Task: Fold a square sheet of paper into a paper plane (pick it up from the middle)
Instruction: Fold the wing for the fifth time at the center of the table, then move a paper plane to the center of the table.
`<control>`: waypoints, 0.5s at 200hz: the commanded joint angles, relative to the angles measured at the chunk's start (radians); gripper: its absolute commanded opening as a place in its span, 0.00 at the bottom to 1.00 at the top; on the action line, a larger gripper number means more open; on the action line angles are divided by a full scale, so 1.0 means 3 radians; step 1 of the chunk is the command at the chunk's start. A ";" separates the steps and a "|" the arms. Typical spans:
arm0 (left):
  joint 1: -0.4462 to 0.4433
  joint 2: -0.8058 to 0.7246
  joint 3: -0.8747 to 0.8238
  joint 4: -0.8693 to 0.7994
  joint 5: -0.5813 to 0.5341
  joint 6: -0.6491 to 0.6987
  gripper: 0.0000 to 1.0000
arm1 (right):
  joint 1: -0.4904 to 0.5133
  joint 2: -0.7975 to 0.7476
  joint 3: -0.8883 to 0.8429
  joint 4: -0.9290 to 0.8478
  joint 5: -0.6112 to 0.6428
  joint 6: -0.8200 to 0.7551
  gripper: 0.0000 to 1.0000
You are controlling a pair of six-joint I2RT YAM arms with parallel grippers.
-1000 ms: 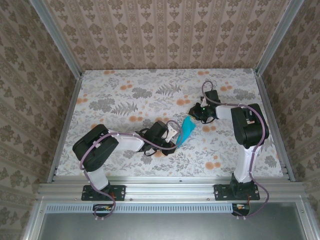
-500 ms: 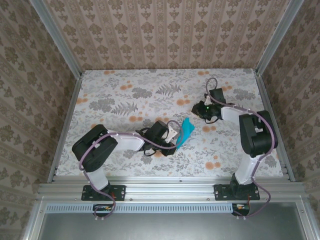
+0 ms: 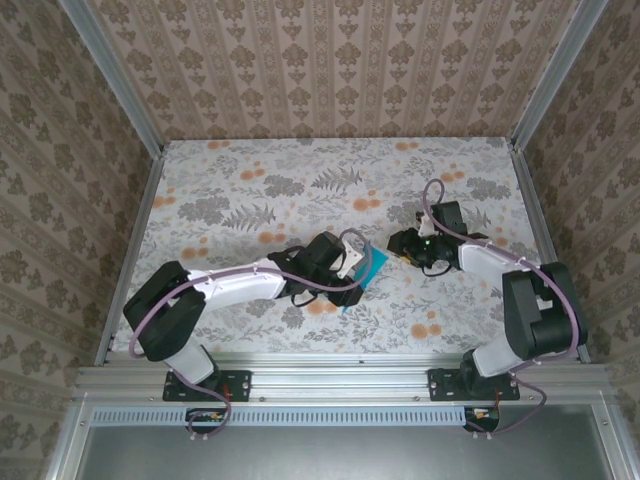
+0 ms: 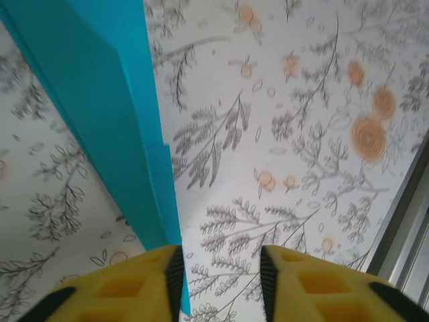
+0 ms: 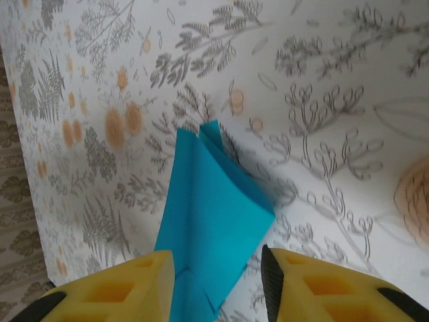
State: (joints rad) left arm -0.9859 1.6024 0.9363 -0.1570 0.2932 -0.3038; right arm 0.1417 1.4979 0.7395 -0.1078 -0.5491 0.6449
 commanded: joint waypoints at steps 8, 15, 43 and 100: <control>-0.0053 0.0010 0.0155 -0.0363 -0.0367 -0.0035 0.44 | -0.0007 -0.0254 -0.0171 -0.0044 -0.0136 -0.0022 0.46; -0.0065 0.0052 0.0178 -0.0378 -0.0397 -0.0052 0.45 | -0.0007 -0.0296 -0.0216 -0.0035 -0.0158 -0.0007 0.47; -0.0120 0.0224 0.0324 -0.0413 -0.0503 -0.0068 0.46 | -0.0007 -0.0440 -0.0388 0.0044 -0.0234 0.0058 0.51; -0.0114 0.0580 0.0516 -0.0453 -0.0655 -0.0104 0.40 | -0.0007 -0.0525 -0.0582 0.0173 -0.0316 0.0158 0.53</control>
State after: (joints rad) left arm -1.0206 1.7405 1.0492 -0.2584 0.1410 -0.3172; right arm 0.1417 1.3647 0.5896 -0.1001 -0.6090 0.6655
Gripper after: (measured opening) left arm 0.428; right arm 0.526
